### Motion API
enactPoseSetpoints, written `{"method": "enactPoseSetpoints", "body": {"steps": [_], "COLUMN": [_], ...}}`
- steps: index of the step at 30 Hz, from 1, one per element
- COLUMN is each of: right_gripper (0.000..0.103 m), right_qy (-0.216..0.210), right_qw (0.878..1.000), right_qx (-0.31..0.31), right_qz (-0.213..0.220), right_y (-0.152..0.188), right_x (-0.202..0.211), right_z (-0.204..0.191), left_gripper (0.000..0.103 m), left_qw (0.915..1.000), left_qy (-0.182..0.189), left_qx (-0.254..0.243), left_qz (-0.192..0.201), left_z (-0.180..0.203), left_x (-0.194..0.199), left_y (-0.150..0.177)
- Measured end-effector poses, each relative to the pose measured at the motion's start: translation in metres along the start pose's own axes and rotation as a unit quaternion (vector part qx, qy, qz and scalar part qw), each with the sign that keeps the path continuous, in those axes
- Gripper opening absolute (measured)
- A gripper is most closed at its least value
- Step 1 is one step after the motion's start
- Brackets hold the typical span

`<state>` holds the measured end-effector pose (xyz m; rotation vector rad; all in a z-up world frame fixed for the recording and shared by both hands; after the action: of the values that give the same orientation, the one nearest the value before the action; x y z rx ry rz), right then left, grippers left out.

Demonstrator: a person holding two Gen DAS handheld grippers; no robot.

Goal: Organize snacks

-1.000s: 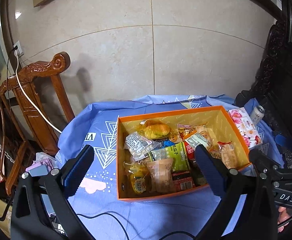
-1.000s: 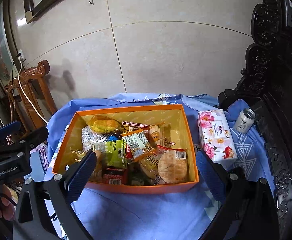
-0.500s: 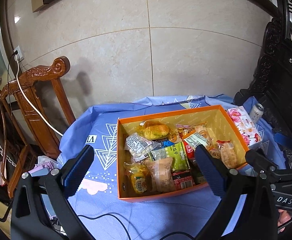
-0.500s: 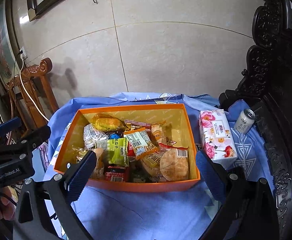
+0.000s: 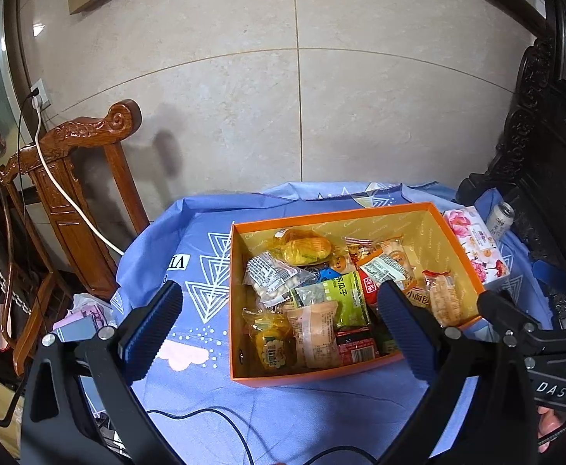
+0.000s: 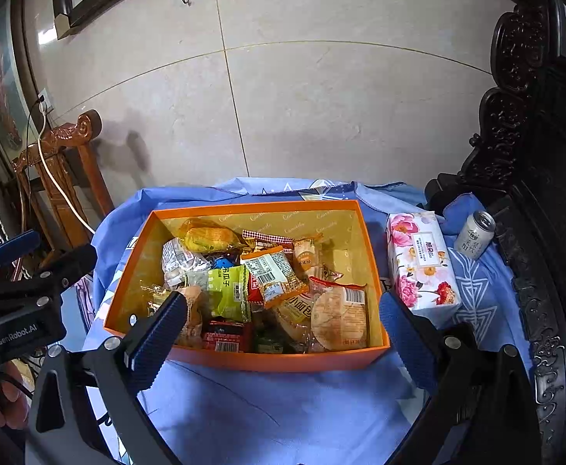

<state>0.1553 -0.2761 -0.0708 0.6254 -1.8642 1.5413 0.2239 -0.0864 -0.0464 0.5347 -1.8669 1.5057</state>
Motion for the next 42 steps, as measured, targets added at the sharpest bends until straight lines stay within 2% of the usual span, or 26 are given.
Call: {"method": "enactPoseSetpoints", "body": {"steps": [42], "right_gripper": [0.1], "right_qy": [-0.004], "right_qw": [1.0], "right_qx": [0.005], "right_qz": [0.008], "right_y": [-0.002], "right_x": [0.014], "right_z": [-0.005], "left_gripper": [0.099], "left_qw": [1.0], "left_qy": [-0.001], "left_qx": [0.007], "left_qz": [0.006], "left_z": [-0.007], "left_x": [0.016], "left_y": [-0.003]}}
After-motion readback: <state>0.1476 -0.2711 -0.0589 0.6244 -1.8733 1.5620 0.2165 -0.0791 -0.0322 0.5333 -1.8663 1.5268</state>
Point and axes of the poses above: each gripper's, at about its wrist camera, not at the fingertips, and x roughly against the way its jaws point, z to its right, y to its underside, the point moved 1 cm from there along -x, roughly the way its jaws point, and after that the axes turned 3 degrees about -x, right-handed, at the moved point
